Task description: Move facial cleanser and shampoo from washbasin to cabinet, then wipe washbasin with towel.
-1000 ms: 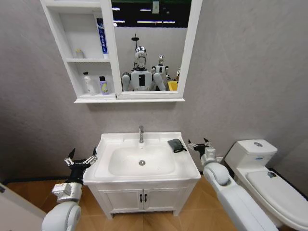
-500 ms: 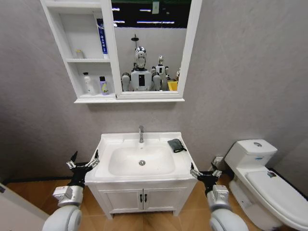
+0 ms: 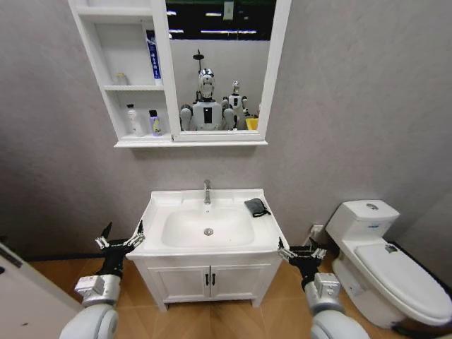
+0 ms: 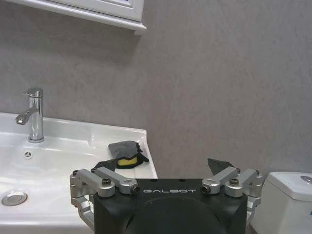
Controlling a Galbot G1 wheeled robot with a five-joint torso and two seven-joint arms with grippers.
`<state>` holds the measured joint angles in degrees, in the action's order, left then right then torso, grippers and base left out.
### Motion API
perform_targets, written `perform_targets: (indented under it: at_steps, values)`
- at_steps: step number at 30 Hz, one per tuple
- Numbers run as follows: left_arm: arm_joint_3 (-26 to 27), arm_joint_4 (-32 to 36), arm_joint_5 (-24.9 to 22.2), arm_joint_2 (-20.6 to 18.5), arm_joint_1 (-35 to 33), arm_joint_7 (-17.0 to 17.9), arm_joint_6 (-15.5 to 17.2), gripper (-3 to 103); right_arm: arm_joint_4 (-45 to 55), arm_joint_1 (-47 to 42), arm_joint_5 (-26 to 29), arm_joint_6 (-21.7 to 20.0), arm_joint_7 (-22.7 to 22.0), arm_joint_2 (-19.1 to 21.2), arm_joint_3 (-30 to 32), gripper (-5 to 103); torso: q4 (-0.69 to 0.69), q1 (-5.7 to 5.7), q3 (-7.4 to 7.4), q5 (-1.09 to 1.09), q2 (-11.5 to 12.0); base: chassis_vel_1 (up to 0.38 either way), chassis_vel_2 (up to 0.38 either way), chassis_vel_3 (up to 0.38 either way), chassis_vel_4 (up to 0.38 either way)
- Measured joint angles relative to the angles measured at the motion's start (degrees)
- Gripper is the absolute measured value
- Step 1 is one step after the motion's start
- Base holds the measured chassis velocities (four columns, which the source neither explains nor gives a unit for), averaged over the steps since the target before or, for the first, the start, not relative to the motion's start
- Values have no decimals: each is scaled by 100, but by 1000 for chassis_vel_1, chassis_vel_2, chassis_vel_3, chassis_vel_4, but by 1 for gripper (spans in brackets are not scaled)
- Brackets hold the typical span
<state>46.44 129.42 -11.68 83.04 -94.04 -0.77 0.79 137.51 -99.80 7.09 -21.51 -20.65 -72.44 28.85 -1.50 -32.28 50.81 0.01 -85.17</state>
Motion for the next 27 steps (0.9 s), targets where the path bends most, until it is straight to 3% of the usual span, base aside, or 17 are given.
perform_targets:
  at_steps: [27]
  values:
    - [428,211,17,368,-571,-204,-562,100,81,-86,-3,20,84,131,-218,100,0,0,0,-1,0,295,-299,-293,291]
